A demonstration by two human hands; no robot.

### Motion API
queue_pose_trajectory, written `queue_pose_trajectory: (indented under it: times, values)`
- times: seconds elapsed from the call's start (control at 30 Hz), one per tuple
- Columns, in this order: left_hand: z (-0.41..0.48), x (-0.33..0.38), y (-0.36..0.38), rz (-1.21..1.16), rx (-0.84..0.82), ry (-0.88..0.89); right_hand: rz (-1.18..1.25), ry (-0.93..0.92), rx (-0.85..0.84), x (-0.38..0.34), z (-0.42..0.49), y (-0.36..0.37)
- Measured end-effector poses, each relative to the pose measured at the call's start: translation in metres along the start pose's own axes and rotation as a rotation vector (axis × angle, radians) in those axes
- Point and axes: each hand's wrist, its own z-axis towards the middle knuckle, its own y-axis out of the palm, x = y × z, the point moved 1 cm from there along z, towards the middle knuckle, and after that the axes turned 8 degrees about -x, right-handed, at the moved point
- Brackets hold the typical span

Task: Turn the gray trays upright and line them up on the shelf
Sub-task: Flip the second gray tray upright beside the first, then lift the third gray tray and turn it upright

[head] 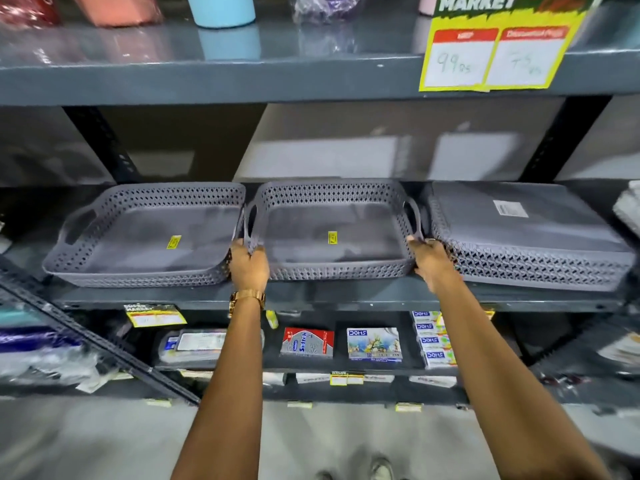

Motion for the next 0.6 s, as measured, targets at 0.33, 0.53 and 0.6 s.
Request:
queue_pose_trajectory:
  times: [0.33,0.53,0.6]
  values:
    - [-0.067,0.047,0.073,0.494,0.15,0.567,-0.03,-0.237,-0.057,-0.038,-0.035,-0.082]
    - [-0.116,0.082,0.213,0.521,-0.362,0.743,-0.251,-0.391,0.235,-0.053,-0.034,-0.197]
    - [-0.121,0.088,0.247,0.594,-0.41,0.683,-0.375,-0.325,0.269,-0.047,-0.022,-0.232]
